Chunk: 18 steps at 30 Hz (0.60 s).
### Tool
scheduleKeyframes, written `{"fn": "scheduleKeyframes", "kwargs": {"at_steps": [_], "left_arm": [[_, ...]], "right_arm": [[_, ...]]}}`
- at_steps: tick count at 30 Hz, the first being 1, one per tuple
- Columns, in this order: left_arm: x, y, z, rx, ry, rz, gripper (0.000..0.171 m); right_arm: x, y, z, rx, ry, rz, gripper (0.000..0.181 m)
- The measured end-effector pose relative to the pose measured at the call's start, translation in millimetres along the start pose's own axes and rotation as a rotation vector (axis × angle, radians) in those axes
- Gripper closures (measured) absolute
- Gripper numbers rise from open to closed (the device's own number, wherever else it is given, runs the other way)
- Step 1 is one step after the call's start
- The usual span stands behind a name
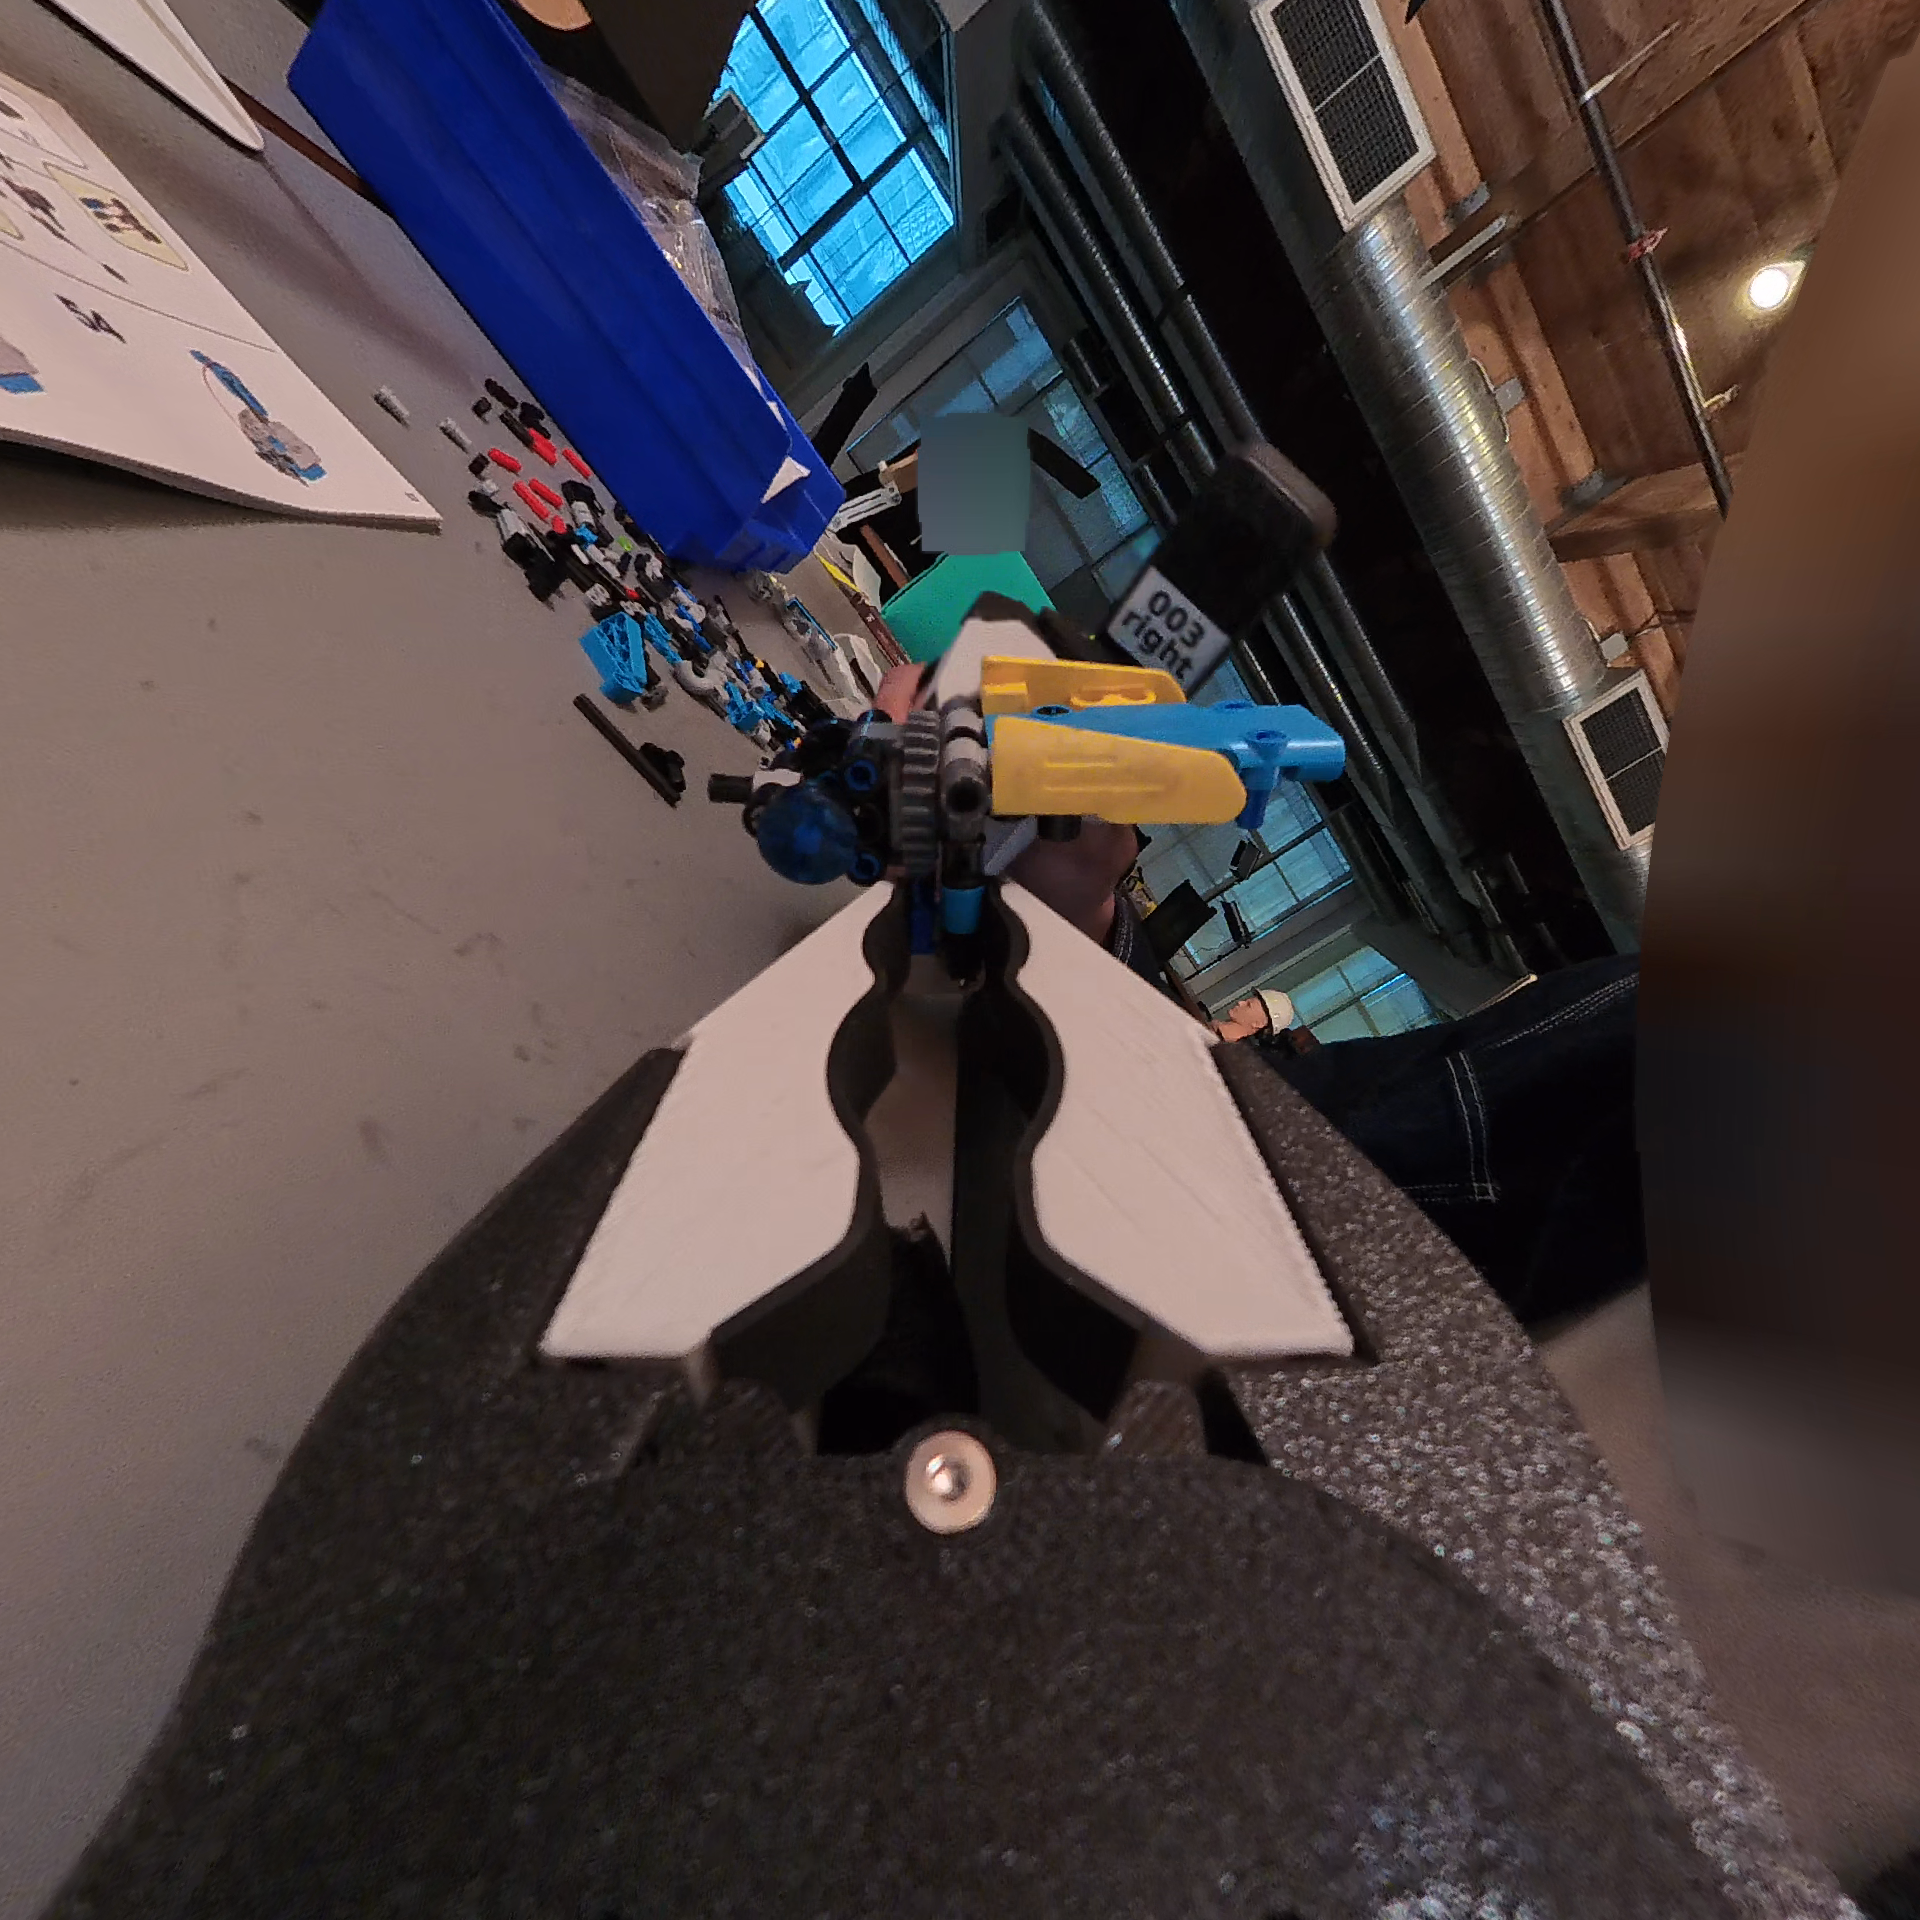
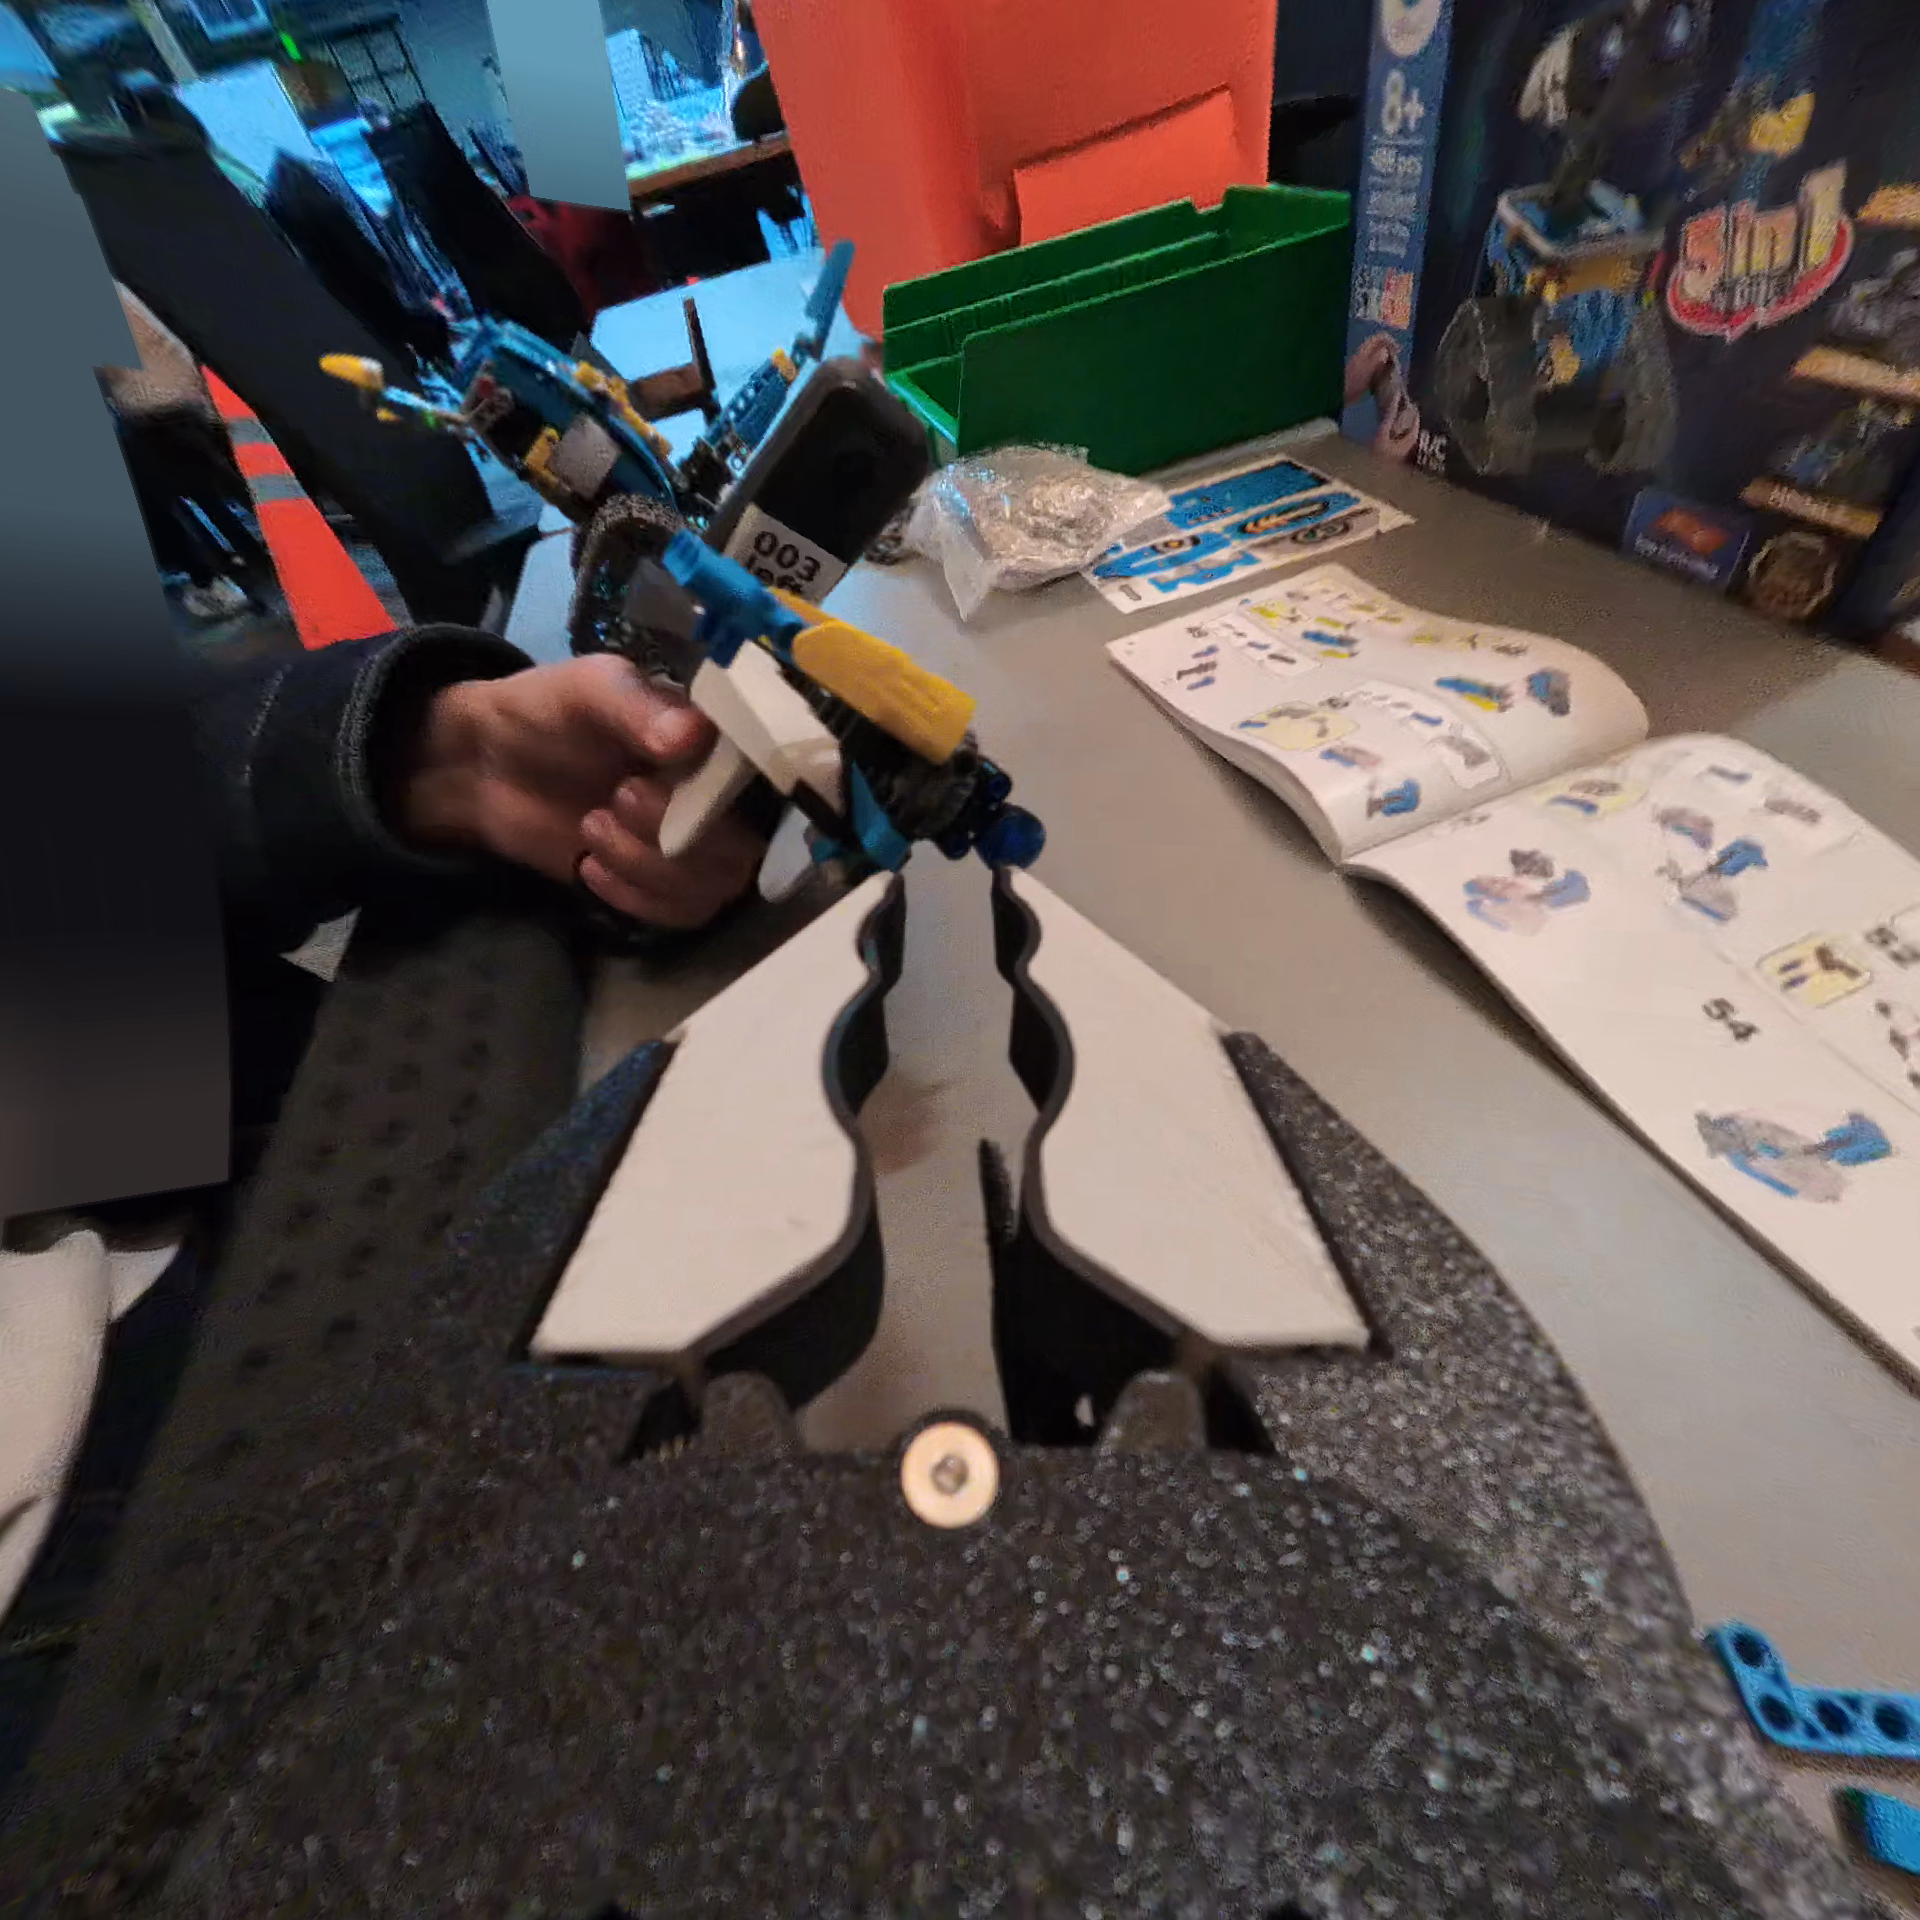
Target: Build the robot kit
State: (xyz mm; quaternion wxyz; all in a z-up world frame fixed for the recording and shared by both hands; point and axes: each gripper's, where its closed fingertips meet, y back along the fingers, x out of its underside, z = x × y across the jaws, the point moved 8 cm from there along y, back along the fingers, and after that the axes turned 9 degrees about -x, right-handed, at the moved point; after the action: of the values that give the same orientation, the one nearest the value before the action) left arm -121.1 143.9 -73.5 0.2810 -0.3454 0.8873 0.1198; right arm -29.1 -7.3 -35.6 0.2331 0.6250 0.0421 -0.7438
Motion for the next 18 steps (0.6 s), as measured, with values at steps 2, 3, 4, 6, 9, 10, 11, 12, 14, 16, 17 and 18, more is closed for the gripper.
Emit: {"fn": "scheduleKeyframes", "kwargs": {"at_steps": [2, 3, 4, 6, 9, 10, 11, 12, 14, 16, 17, 18], "left_arm": [[0, -1, -1, 0.008, 0.000, 0.002, 0.160], [1, -1, -1, 0.007, -0.001, 0.005, 0.159], [1, -1, -1, 0.010, 0.000, 0.004, 0.159], [0, 0, 0, 0.010, 0.007, -0.006, 0.159], [-1, 0, 1, 0.005, 0.009, -0.009, 0.160], [-1, 0, 1, 0.004, 0.007, -0.009, 0.159], [-1, 0, 1, 0.006, 0.007, -0.007, 0.160], [-1, 0, 1, 0.003, 0.005, -0.007, 0.160], [0, -1, 1, -0.002, 0.003, -0.002, 0.160], [0, -1, 1, -0.019, -0.018, 0.005, 0.160], [1, -1, 1, -0.034, -0.031, 0.013, 0.160], [1, -1, 2, -0.040, -0.036, 0.019, 0.161]], "right_arm": [[1, -12, 9, -0.017, 0.002, -0.010, 0.148], [1, -18, 13, -0.029, -0.002, 0.000, 0.143], [1, -22, 17, -0.029, 0.016, 0.001, 0.143], [1, -25, 20, 0.027, 0.086, 0.016, 0.141], [3, -26, 23, 0.088, 0.159, 0.042, 0.148], [3, -26, 24, 0.108, 0.177, 0.045, 0.148], [3, -27, 25, 0.106, 0.187, 0.049, 0.148], [3, -28, 25, 0.117, 0.189, 0.050, 0.147], [4, -28, 26, 0.115, 0.187, 0.055, 0.145], [5, -29, 26, 0.121, 0.185, 0.056, 0.144], [7, -30, 27, 0.127, 0.192, 0.071, 0.143], [8, -31, 28, 0.142, 0.213, 0.088, 0.143]]}}
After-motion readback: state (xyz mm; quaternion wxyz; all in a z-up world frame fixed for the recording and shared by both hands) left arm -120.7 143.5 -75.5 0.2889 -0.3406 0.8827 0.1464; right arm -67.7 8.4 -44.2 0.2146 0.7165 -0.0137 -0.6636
